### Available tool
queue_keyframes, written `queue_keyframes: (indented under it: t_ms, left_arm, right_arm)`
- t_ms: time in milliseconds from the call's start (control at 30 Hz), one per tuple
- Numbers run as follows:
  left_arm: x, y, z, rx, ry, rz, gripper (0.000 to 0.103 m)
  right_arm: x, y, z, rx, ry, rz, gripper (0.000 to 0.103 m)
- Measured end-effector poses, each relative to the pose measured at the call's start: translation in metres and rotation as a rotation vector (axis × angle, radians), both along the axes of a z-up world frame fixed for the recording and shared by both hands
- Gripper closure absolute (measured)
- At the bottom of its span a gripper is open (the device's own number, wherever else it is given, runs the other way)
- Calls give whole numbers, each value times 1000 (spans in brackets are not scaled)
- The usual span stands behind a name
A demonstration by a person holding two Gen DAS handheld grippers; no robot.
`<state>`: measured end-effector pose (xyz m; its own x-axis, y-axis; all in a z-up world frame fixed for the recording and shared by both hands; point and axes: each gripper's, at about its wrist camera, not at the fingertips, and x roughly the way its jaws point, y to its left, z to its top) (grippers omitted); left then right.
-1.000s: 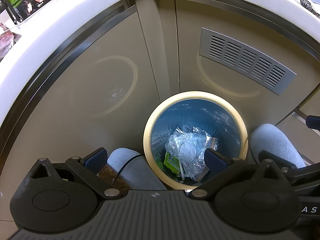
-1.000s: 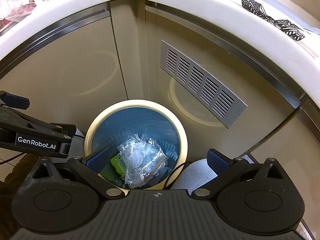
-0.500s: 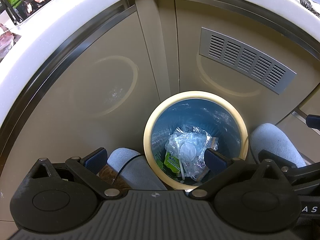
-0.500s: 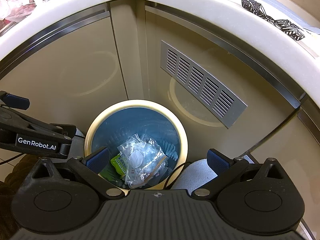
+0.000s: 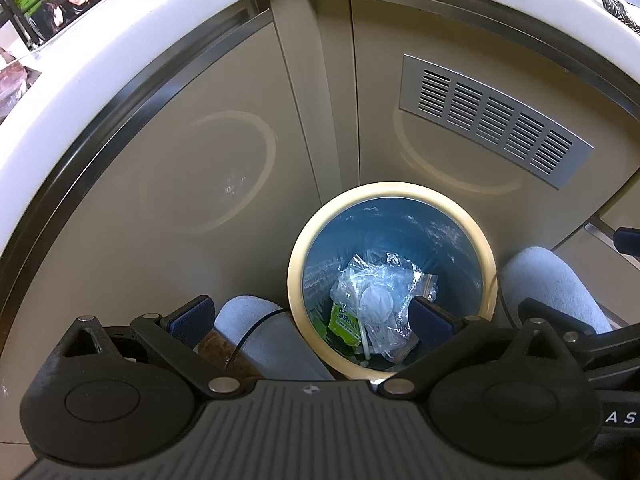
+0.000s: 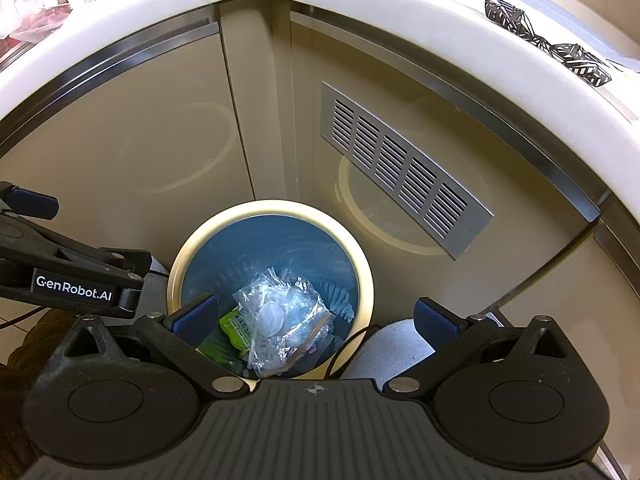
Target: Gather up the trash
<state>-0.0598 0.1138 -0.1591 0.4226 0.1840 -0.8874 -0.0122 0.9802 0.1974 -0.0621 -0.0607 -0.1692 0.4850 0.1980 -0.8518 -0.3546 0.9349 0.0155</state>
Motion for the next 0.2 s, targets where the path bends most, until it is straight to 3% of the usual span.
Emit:
queue_keyframes:
  t_ms: [200]
  left_arm:
    - [-4, -2, 2, -7, -20, -1, 0]
  right_arm:
    - [0, 1, 0, -1, 2, -1, 0]
